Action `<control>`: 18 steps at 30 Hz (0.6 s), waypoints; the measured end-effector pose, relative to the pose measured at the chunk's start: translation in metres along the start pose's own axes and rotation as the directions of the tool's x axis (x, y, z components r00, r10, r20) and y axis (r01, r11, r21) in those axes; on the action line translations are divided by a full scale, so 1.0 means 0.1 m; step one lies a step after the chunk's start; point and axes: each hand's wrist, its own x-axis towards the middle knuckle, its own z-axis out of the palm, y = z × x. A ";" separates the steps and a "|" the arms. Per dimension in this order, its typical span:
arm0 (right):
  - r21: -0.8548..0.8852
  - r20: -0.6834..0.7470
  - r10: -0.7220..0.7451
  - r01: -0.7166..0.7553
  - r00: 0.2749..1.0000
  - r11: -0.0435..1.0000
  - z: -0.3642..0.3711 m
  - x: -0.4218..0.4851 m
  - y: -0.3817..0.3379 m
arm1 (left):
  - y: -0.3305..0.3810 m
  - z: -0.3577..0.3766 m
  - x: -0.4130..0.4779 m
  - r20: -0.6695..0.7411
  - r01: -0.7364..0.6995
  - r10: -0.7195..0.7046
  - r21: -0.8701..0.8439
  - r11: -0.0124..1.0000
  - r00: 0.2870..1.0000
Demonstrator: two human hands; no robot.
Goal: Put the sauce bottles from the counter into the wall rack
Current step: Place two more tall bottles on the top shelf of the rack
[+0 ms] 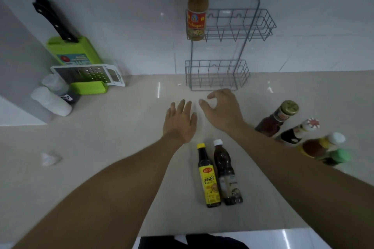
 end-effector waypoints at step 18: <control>-0.527 0.172 0.051 0.047 0.984 0.849 0.91 -1.54 0.66 | -0.34 1.19 -0.75 0.086 0.053 -0.074 0.222 0.974 0.994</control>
